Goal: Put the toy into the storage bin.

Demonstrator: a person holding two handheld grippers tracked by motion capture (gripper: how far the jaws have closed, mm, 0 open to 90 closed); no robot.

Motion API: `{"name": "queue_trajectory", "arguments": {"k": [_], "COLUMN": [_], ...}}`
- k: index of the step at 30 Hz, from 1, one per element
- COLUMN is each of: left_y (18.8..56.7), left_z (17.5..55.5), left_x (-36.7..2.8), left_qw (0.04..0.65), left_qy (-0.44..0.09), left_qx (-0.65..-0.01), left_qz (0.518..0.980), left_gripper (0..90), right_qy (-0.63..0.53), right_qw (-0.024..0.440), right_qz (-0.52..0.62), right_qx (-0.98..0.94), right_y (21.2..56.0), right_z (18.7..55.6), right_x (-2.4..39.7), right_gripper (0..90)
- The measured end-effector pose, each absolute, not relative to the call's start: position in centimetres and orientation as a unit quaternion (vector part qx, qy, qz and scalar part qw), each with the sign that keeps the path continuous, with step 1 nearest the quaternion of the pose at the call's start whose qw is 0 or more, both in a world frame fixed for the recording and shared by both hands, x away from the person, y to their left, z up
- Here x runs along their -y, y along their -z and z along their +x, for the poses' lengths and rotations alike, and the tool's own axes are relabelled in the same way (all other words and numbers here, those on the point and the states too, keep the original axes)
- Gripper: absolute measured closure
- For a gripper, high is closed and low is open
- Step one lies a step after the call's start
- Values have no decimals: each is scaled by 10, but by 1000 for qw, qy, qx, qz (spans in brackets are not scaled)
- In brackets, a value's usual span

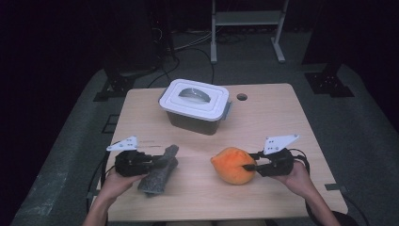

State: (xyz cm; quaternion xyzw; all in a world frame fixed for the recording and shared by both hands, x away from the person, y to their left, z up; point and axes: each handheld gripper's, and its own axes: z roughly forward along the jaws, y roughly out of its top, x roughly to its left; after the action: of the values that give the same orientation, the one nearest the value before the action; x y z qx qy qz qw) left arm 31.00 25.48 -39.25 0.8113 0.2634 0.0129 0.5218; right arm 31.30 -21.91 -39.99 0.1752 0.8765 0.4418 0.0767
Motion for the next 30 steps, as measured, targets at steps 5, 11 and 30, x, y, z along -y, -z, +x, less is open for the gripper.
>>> {"name": "queue_trajectory", "arguments": {"k": [5,11,30], "left_y": [389,391,444], "left_z": [306,307,323], "left_x": [-287,-311,-243], "left_qw": [509,481,401], "left_qy": [-37,-64,-25], "left_qx": [-291,-314,-291], "left_qz": [809,816,868], "left_gripper": [755,754,572], "right_qy": [-434,-428,-412], "right_qw": [83,91,113], "right_qz": [198,210,217], "right_qx": [-875,-874,-878], "right_y": [399,396,388], "right_z": [321,327,329], "right_x": [225,226,223], "right_gripper": [591,589,587]}}
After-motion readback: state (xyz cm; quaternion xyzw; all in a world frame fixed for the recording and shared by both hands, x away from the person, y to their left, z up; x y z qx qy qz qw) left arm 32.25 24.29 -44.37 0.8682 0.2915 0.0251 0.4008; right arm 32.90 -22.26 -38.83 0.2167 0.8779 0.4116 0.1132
